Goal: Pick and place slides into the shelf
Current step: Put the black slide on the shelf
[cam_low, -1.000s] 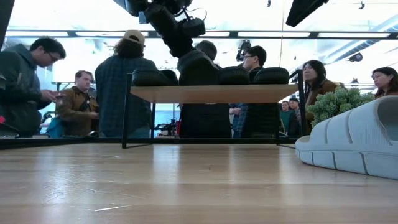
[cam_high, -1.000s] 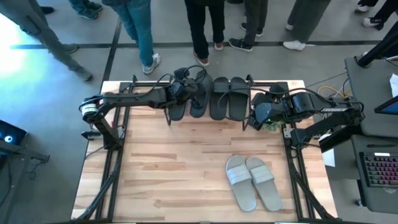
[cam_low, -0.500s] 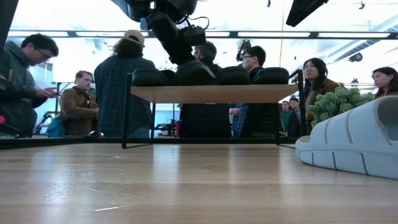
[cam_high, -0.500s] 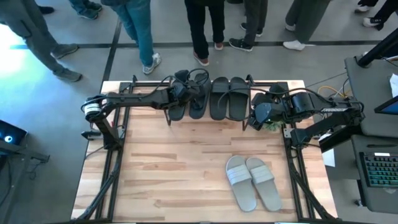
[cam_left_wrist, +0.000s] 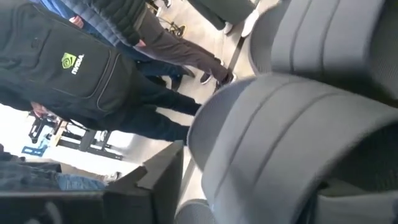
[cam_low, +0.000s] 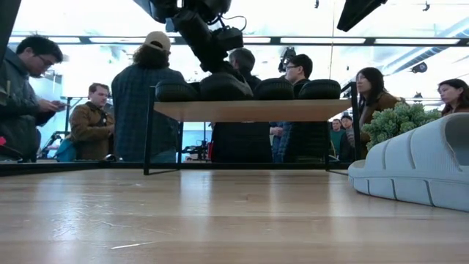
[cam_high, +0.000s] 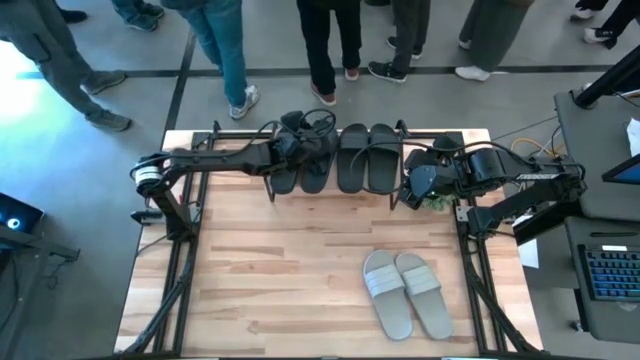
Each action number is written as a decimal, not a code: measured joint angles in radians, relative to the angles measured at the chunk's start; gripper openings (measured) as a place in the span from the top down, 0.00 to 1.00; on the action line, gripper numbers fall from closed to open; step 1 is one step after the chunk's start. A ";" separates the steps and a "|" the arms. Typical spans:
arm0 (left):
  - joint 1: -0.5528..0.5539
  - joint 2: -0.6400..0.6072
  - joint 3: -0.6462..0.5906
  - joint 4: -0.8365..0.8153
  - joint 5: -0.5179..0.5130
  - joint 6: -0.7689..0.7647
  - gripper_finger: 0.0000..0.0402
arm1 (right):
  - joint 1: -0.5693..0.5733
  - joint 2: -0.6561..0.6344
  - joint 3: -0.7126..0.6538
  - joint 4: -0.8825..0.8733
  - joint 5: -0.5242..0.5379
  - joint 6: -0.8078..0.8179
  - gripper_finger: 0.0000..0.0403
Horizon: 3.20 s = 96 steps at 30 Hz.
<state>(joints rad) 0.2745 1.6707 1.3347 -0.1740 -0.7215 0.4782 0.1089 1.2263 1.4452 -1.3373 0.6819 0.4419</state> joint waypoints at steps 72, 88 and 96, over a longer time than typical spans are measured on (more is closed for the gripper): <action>-0.051 -0.034 0.012 -0.182 0.117 0.027 0.50 | 0.000 0.000 -0.002 -0.016 -0.001 0.022 0.44; -0.386 -0.223 0.000 -0.471 0.047 -0.215 0.50 | 0.002 0.000 -0.002 -0.024 -0.008 0.013 0.44; -0.537 -0.248 -0.009 -0.654 0.066 -0.414 0.50 | 0.118 0.010 -0.008 -0.051 -0.265 0.061 0.44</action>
<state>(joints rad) -0.2627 1.4229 1.3260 -0.8278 -0.6553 0.0637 0.2265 1.2360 1.4369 -1.3886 0.4173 0.5028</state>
